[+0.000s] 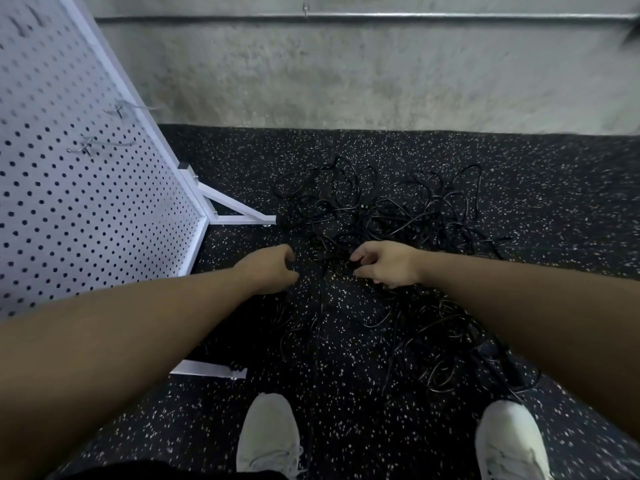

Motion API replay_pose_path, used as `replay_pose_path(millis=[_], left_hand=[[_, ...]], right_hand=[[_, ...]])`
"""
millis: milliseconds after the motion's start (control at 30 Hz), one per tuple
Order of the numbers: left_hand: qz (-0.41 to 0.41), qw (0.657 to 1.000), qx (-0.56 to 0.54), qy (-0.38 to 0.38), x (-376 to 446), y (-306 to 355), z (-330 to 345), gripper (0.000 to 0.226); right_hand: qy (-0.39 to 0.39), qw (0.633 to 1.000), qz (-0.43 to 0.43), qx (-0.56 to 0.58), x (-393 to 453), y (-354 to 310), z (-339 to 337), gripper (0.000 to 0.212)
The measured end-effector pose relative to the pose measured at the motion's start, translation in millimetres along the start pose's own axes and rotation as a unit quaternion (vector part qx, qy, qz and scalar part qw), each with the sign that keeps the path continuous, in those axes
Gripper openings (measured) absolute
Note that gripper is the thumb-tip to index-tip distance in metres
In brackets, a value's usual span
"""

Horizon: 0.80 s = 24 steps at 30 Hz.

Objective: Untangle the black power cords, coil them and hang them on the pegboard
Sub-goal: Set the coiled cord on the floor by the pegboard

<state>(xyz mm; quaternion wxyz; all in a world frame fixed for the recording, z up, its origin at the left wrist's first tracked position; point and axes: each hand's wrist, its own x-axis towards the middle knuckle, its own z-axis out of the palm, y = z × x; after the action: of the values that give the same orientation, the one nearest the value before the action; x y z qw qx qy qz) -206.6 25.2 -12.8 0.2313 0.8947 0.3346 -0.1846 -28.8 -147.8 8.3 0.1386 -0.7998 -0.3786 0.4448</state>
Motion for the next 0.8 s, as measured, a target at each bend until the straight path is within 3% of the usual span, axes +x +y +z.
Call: replay_pose_path(millis=[333,600,667,800], left_hand=[[0.011,0.997,-0.033,-0.065,47.2,32.1,66.2,0.055],[0.010,0.991,0.050,-0.128,86.3,31.5,125.7,0.065],[0.023,0.988,0.081,-0.126,92.8,28.6,133.2,0.059],[0.039,0.988,0.093,-0.115,98.2,22.6,137.0,0.020]], right_hand=[[-0.047,0.998,-0.010,-0.048,30.0,40.2,31.4,0.039],[-0.072,0.997,-0.012,-0.031,65.8,69.0,41.4,0.039],[-0.076,0.997,-0.007,-0.031,70.0,76.1,40.1,0.039],[-0.076,0.996,-0.001,-0.049,72.8,84.5,33.9,0.038]])
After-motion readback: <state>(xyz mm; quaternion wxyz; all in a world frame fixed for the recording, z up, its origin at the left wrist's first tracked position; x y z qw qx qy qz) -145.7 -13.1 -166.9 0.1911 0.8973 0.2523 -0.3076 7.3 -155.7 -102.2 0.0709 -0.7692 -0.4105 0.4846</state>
